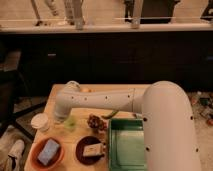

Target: Place fork in table surface

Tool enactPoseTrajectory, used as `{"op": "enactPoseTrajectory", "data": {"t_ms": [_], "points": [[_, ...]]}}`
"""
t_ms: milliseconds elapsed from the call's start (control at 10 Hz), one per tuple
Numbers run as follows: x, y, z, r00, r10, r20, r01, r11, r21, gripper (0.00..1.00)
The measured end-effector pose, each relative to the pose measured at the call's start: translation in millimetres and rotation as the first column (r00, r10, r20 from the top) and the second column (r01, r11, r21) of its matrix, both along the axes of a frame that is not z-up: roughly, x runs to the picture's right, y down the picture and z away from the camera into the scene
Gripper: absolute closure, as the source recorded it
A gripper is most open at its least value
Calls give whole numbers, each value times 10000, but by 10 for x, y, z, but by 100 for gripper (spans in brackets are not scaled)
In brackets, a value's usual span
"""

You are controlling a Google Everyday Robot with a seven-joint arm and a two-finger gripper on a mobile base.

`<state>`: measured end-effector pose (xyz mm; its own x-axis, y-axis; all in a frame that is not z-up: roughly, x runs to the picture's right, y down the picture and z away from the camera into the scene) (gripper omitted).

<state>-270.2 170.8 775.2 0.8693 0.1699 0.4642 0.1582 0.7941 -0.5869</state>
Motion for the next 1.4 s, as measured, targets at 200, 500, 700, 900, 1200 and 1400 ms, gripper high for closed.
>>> {"op": "enactPoseTrajectory", "data": {"t_ms": [200, 500, 700, 900, 1200, 1400], "points": [[-2, -7, 0, 10000, 4, 7, -4, 10000, 14, 82], [48, -88, -36, 9999, 150, 19, -150, 9997, 207, 82], [108, -156, -75, 9995, 329, 28, -329, 9988, 352, 82], [157, -208, -104, 9989, 476, 57, -478, 9978, 466, 82], [198, -313, -177, 9976, 684, 138, -692, 9952, 696, 82], [201, -388, -224, 9967, 779, 213, -794, 9931, 861, 82]]}}
